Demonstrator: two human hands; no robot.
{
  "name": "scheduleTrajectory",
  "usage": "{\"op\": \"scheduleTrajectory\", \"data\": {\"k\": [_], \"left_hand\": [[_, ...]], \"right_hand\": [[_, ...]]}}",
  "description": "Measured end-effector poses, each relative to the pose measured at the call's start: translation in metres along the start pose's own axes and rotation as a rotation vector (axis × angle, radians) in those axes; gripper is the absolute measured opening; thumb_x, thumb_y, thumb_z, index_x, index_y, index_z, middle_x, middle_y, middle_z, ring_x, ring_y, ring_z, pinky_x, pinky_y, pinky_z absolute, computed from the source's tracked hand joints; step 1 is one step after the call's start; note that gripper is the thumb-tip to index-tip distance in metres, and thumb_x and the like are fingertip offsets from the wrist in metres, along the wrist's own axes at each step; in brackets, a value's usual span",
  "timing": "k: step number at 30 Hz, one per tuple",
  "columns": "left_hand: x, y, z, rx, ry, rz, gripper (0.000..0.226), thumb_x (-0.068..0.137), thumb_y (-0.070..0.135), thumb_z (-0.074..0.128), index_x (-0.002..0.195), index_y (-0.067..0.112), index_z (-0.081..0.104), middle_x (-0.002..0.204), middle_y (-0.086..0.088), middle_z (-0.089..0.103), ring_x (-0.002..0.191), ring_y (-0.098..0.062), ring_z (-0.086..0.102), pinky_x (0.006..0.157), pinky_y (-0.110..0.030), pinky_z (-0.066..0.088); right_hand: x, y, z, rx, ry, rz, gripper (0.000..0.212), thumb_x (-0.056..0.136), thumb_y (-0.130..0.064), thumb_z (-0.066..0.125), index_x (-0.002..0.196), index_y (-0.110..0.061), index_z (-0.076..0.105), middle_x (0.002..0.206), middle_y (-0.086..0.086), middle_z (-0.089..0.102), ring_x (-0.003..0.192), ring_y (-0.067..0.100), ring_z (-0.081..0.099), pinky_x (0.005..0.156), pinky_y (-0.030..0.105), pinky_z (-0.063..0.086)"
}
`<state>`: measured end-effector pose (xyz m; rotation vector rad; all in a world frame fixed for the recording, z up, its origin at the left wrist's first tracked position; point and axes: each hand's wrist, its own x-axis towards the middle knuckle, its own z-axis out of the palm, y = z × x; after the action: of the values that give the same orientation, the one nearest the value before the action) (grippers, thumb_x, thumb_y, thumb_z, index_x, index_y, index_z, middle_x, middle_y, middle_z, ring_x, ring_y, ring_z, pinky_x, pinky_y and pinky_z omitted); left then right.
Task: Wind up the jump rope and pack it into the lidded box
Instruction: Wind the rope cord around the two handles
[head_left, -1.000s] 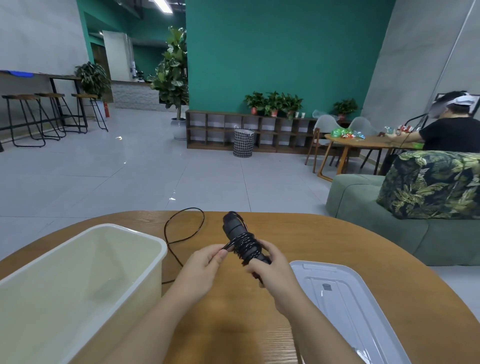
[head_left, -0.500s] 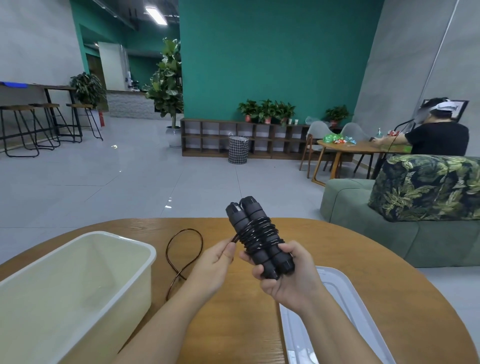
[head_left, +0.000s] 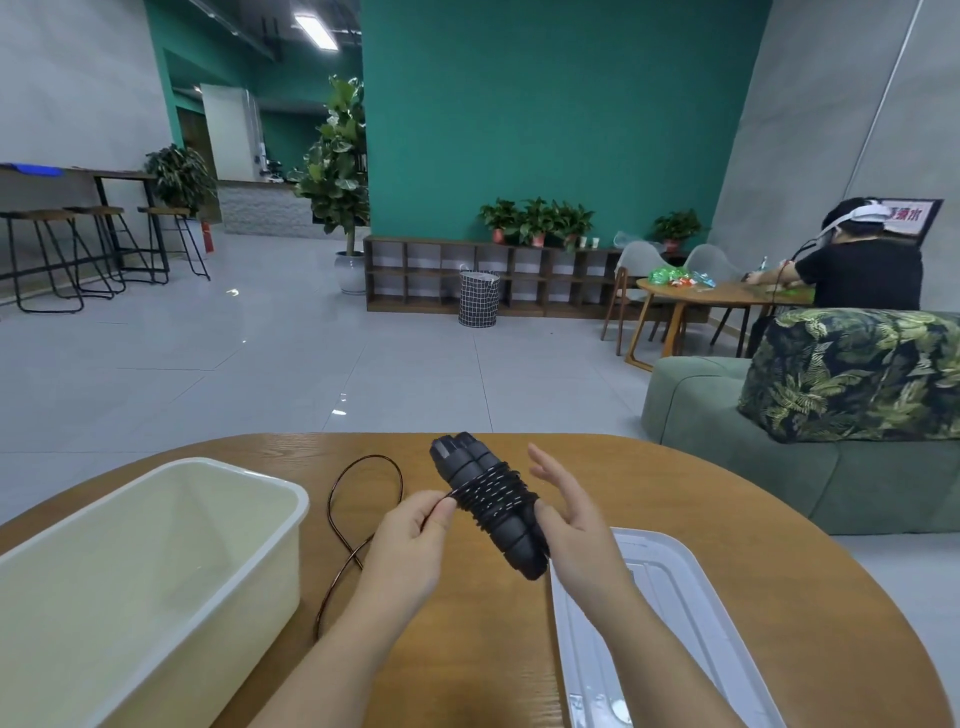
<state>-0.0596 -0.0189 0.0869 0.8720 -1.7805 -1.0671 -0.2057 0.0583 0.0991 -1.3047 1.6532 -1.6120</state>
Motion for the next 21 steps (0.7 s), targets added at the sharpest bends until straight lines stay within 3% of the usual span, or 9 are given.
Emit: {"op": "scheduleTrajectory", "data": {"k": [2,4,8,12,14,18,21], "left_hand": [[-0.004,0.001,0.003,0.043,0.022,0.0,0.02,0.093,0.019,0.047,0.083,0.019,0.064,0.073,0.011,0.057,0.071,-0.004,0.05,0.06,-0.012,0.035],[-0.006,0.002,0.005,0.055,0.05,-0.011,0.019,0.092,0.022,0.049,0.088,0.02,0.067,0.083,0.009,0.065,0.081,-0.004,0.056,0.065,-0.016,0.037],[-0.008,-0.001,0.003,0.067,0.046,-0.027,0.018,0.091,0.022,0.051,0.09,0.019,0.069,0.089,0.008,0.069,0.089,-0.004,0.06,0.07,-0.014,0.04],[-0.012,-0.004,0.003,0.035,0.011,-0.031,0.019,0.091,0.02,0.051,0.094,0.018,0.07,0.093,0.006,0.07,0.093,-0.006,0.061,0.073,-0.018,0.041],[-0.014,-0.003,0.003,0.039,-0.024,0.007,0.022,0.092,0.018,0.05,0.09,0.027,0.07,0.089,0.008,0.069,0.088,0.002,0.06,0.072,-0.015,0.04],[-0.018,-0.001,-0.001,0.085,-0.118,0.069,0.03,0.093,0.017,0.046,0.092,0.043,0.061,0.076,0.012,0.06,0.073,0.011,0.052,0.067,-0.006,0.038],[-0.018,-0.005,-0.006,0.2,-0.141,0.085,0.027,0.094,0.023,0.045,0.111,0.035,0.062,0.085,0.016,0.062,0.081,0.008,0.054,0.072,-0.012,0.04]], "right_hand": [[0.0,0.004,0.005,-0.187,-0.076,-0.087,0.069,0.09,0.007,0.031,0.111,-0.056,0.048,0.121,-0.023,0.049,0.112,-0.009,0.048,0.091,0.01,0.042],[0.001,0.007,0.007,-0.185,-0.106,-0.032,0.066,0.089,0.005,0.029,0.111,-0.055,0.049,0.118,-0.023,0.05,0.113,-0.001,0.05,0.09,0.023,0.049],[0.0,0.01,0.011,-0.078,-0.222,0.124,0.052,0.08,-0.026,0.044,0.125,-0.052,0.042,0.122,-0.011,0.051,0.099,0.01,0.057,0.075,0.026,0.047],[-0.005,0.017,0.017,-0.396,-0.246,0.027,0.086,0.073,-0.033,0.072,0.141,-0.048,0.023,0.127,-0.022,0.037,0.115,0.001,0.048,0.094,0.022,0.042],[-0.006,0.021,0.02,-0.42,-0.173,0.01,0.084,0.072,-0.024,0.071,0.136,-0.051,0.025,0.128,-0.016,0.042,0.114,0.005,0.05,0.095,0.026,0.045],[-0.008,0.016,0.018,-0.245,-0.113,0.093,0.064,0.072,-0.003,0.054,0.112,-0.053,0.047,0.096,-0.015,0.063,0.075,-0.003,0.058,0.066,0.018,0.047],[-0.007,0.014,0.014,0.028,-0.101,0.242,0.066,0.066,0.004,0.054,0.117,-0.037,0.056,0.081,-0.004,0.063,0.057,0.005,0.052,0.047,0.018,0.038]]}}
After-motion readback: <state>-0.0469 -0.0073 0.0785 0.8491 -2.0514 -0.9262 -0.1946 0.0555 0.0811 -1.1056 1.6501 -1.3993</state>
